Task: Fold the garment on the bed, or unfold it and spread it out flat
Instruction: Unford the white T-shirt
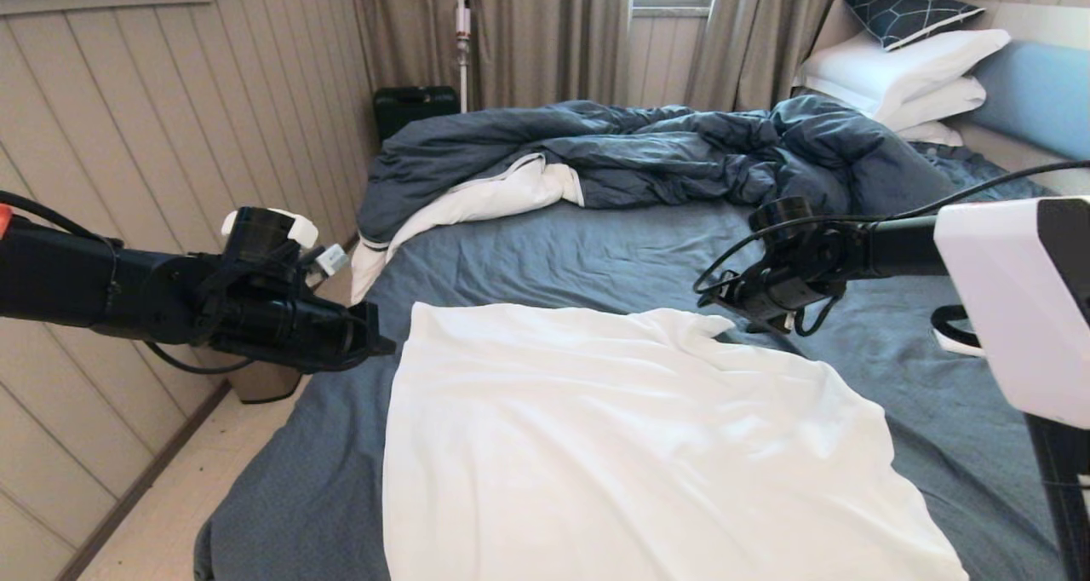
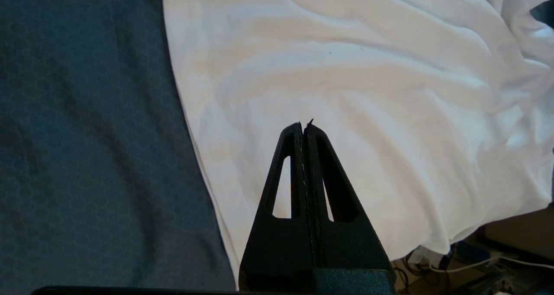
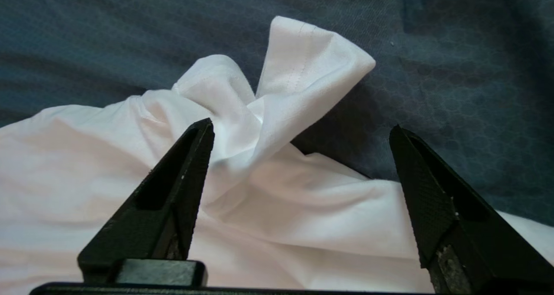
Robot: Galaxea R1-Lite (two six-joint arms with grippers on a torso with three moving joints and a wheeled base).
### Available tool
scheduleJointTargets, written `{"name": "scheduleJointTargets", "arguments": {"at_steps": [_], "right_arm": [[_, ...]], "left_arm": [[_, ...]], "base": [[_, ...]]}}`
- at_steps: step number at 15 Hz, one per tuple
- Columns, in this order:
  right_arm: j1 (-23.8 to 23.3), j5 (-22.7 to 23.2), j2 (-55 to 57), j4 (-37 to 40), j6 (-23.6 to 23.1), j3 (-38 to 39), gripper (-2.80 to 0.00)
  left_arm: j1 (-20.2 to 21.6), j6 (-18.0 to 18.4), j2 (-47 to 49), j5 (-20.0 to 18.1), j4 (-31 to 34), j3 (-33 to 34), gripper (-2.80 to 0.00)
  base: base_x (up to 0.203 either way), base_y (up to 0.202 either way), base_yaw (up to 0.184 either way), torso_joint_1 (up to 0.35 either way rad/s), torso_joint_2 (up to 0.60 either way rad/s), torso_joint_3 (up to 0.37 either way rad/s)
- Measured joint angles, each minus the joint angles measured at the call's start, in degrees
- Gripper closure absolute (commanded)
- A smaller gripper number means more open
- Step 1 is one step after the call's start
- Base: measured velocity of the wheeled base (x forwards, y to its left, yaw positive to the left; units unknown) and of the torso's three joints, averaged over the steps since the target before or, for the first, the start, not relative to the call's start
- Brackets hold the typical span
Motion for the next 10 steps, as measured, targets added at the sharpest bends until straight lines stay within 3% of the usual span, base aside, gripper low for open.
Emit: {"name": "scheduleJointTargets", "arguments": {"at_steps": [6, 7, 10], "right_arm": [[0.5, -0.3, 3.3, -3.2, -0.2, -0.7, -2.8], [0.5, -0.3, 3.7, -3.9, -0.2, -0.7, 0.0], [0.3, -0.5, 4.4, -4.5, -0.4, -0.7, 0.0]], "left_arm": [[0.0, -0.3, 0.6, 0.1, -3.9, 1.3, 0.0], [0.0, -0.4, 0.7, 0.1, -3.9, 1.3, 0.0], [0.0, -0.4, 0.9, 0.0, -3.9, 1.0, 0.0]], "base": [[0.0, 0.0, 0.0, 0.0, 0.0, 0.0], [0.0, 0.0, 0.0, 0.0, 0.0, 0.0], [0.0, 0.0, 0.0, 0.0, 0.0, 0.0]]}}
